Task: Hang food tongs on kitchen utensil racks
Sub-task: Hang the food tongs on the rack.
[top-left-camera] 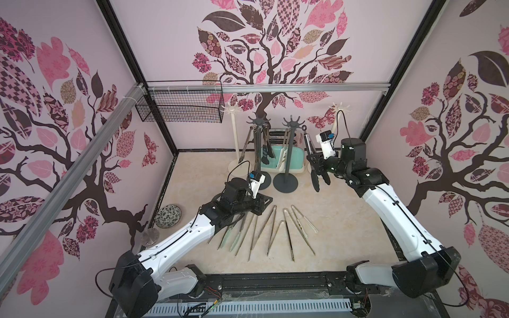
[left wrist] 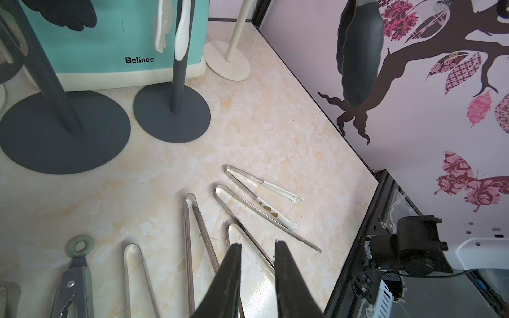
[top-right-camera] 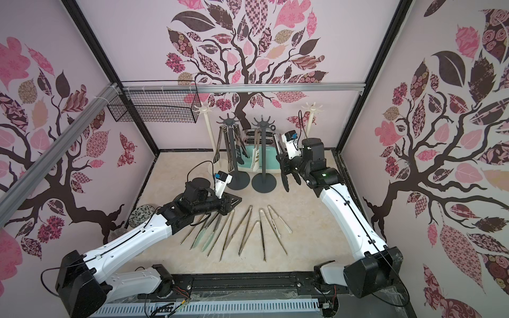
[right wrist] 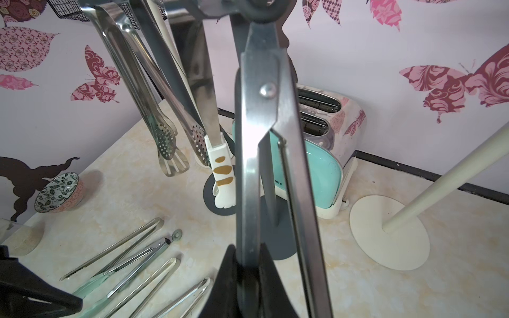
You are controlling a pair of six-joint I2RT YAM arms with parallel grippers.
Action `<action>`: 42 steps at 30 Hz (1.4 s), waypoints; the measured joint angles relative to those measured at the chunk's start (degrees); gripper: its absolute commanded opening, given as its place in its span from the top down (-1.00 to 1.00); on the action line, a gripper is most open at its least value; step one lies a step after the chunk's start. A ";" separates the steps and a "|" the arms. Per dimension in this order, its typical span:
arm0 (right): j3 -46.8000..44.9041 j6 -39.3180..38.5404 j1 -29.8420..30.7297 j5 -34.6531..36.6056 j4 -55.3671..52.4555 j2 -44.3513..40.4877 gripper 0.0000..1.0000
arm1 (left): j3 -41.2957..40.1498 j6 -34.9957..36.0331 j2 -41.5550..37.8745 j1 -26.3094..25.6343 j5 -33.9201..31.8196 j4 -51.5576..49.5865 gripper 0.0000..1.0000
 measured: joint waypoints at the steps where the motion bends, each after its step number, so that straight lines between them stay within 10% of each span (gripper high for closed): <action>1: 0.00 0.00 0.00 0.00 -0.02 0.02 1.00 | -0.02 0.00 0.00 0.00 0.04 0.00 0.51; 42: -1.53 0.33 0.00 -2.16 5.64 4.48 0.98 | -0.02 0.39 0.90 0.00 0.13 0.04 0.51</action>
